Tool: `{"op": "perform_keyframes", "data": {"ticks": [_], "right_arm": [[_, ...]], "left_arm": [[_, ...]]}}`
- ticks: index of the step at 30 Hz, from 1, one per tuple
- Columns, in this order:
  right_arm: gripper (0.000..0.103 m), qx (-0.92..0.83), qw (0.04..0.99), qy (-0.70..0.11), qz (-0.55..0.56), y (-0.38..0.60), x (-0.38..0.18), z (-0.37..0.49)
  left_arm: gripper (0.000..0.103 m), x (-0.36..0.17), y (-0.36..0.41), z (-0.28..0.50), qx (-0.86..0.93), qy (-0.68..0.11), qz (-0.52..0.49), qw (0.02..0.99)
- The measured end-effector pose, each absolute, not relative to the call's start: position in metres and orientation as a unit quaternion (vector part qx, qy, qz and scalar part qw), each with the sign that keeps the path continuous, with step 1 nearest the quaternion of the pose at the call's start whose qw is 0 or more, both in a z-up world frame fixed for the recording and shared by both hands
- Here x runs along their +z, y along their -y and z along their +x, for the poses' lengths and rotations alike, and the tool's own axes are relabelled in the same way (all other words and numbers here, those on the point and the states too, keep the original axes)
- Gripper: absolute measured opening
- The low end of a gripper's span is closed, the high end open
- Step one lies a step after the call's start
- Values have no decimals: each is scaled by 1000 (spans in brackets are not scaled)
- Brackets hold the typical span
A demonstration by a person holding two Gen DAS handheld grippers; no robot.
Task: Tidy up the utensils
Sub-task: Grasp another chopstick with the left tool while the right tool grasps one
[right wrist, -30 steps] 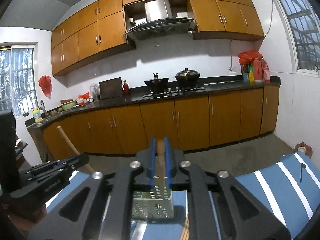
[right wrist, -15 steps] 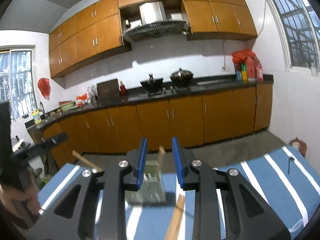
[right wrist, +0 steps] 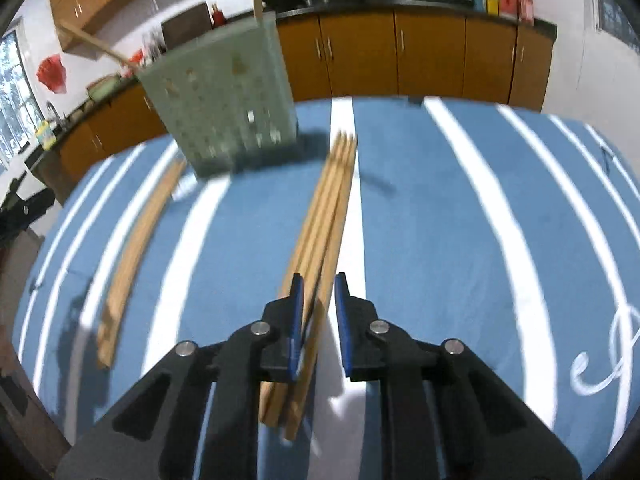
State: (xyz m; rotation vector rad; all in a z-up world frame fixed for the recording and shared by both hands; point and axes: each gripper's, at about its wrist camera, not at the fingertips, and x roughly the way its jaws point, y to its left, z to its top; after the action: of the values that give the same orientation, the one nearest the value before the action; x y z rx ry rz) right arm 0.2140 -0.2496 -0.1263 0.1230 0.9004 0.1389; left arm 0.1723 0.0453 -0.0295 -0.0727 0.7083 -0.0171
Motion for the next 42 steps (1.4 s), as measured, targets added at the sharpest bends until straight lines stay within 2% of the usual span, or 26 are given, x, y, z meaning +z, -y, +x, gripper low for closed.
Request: {"op": "perform_keyframes", "data": {"ticks": [2, 4, 8, 17, 28, 33, 35, 42], "right_arm": [[16, 65, 897, -433, 58, 252, -130, 212], [10, 62, 894, -441, 51, 254, -128, 217], [8, 35, 899, -433, 49, 264, -128, 217], [8, 28, 902, -429, 51, 272, -128, 217], [8, 27, 904, -427, 27, 269, -128, 215], [14, 36, 903, -427, 27, 264, -129, 213], [10, 35, 905, -424, 18, 261, -129, 213], [8, 4, 908, -418, 42, 287, -130, 214]], "left_arm": [[41, -44, -45, 169, -11, -362, -36, 931], [41, -55, -43, 167, -16, -375, -39, 926], [37, -70, -38, 160, -29, -390, -47, 919], [24, -86, -22, 161, -52, -416, -28, 907], [22, -96, -17, 165, -56, -432, -18, 900], [21, -98, -12, 168, -47, -429, -6, 902], [8, -99, -12, 169, -34, -428, 1, 903], [8, -101, -54, 174, -8, -424, -41, 905]]}}
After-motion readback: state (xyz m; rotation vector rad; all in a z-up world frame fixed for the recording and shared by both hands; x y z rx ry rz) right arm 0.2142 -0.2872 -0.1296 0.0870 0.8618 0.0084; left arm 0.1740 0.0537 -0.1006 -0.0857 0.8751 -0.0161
